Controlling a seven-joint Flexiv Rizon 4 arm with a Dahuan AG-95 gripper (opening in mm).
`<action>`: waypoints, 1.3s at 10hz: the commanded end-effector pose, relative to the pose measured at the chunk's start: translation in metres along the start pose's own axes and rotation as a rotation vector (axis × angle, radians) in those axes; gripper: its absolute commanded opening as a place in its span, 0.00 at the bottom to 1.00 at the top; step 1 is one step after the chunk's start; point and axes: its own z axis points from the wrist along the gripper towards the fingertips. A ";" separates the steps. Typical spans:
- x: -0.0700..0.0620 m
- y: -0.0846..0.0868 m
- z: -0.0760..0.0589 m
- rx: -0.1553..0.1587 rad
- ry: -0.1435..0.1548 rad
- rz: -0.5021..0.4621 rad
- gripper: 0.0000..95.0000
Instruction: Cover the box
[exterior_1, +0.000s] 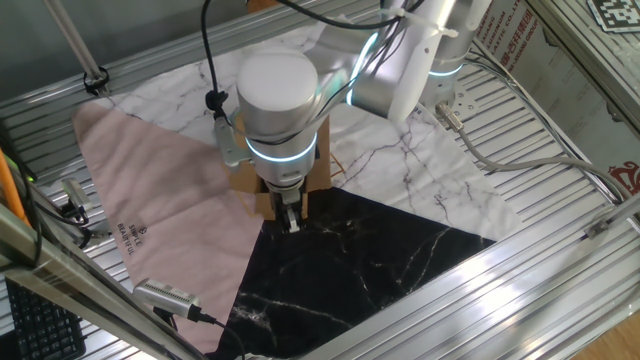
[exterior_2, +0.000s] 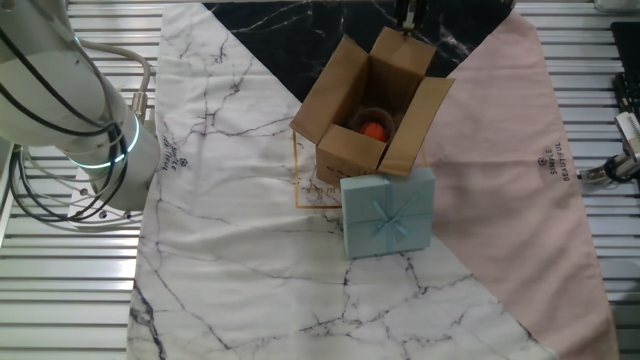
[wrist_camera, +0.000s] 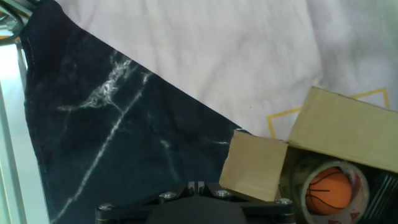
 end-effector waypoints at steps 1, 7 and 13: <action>0.000 -0.001 0.000 -0.001 0.001 -0.002 0.00; 0.004 -0.006 -0.005 -0.016 0.000 -0.012 0.00; 0.006 -0.008 -0.009 -0.017 0.003 -0.021 0.00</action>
